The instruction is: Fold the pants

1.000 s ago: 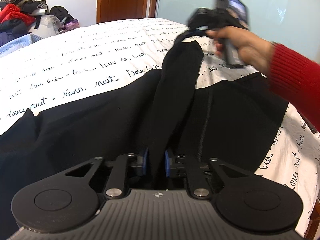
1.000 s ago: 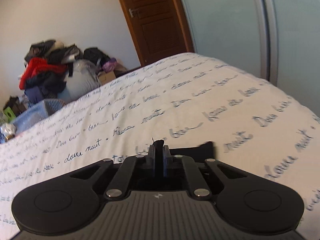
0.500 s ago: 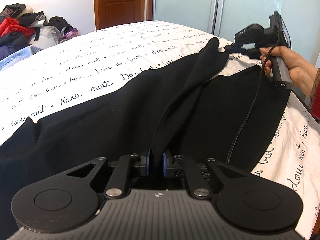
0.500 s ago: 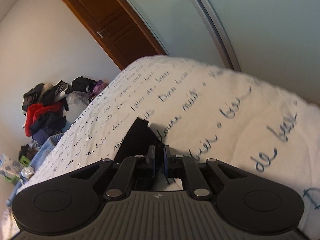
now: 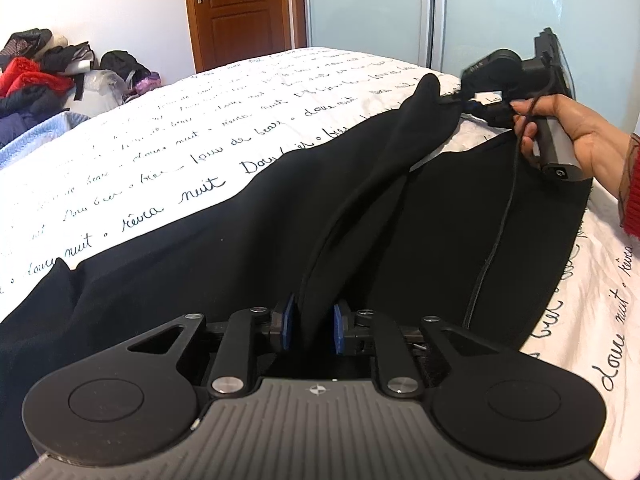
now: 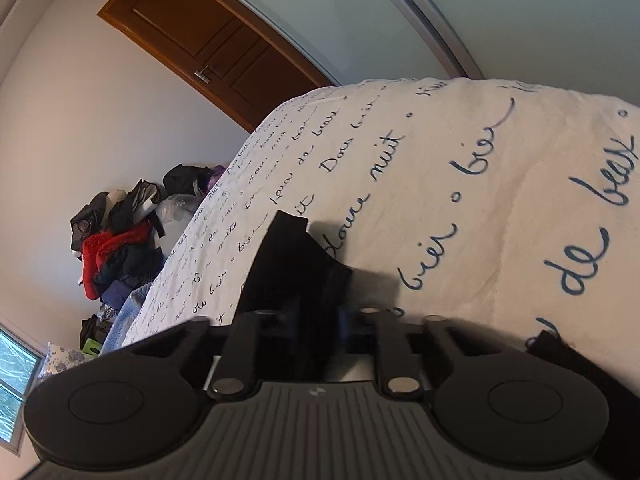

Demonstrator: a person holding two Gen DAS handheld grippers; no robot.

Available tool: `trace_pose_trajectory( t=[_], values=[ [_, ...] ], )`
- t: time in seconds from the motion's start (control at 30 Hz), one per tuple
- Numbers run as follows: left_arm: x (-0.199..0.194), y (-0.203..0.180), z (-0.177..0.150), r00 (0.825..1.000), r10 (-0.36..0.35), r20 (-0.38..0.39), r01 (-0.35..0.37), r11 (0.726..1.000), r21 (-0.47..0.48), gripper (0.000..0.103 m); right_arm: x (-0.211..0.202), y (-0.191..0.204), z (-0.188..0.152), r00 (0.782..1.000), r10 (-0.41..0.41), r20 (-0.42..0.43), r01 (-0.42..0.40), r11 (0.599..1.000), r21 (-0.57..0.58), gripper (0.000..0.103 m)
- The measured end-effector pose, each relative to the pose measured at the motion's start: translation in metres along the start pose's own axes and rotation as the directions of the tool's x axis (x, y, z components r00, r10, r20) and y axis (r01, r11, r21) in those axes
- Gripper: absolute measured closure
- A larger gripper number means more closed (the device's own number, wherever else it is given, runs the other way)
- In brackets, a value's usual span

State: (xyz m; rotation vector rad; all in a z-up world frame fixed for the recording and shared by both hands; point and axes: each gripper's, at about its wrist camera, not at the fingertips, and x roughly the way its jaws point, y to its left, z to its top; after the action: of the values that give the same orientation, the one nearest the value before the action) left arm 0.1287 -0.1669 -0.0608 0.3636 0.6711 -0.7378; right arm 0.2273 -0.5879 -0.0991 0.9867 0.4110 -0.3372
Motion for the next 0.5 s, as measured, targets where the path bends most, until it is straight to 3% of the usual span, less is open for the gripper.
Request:
trace_pose_trajectory(
  t=[0.17, 0.3, 0.5],
  values=[
    [-0.001, -0.002, 0.001, 1.000, -0.020, 0.015, 0.020, 1.000, 0.004, 0.079, -0.023, 0.001, 0.002, 0.999, 0.005, 0.038, -0.002, 0.997, -0.081, 0.098],
    [-0.003, 0.001, 0.000, 0.998, -0.049, 0.036, 0.049, 0.999, -0.021, 0.065, -0.053, 0.012, 0.006, 0.995, 0.002, 0.095, 0.015, 0.984, -0.179, 0.098],
    [-0.003, -0.007, 0.001, 0.998, -0.043, 0.045, 0.042, 0.999, 0.019, 0.068, -0.080, 0.018, 0.013, 0.989, -0.012, 0.144, 0.049, 0.966, -0.252, 0.098]
  ],
)
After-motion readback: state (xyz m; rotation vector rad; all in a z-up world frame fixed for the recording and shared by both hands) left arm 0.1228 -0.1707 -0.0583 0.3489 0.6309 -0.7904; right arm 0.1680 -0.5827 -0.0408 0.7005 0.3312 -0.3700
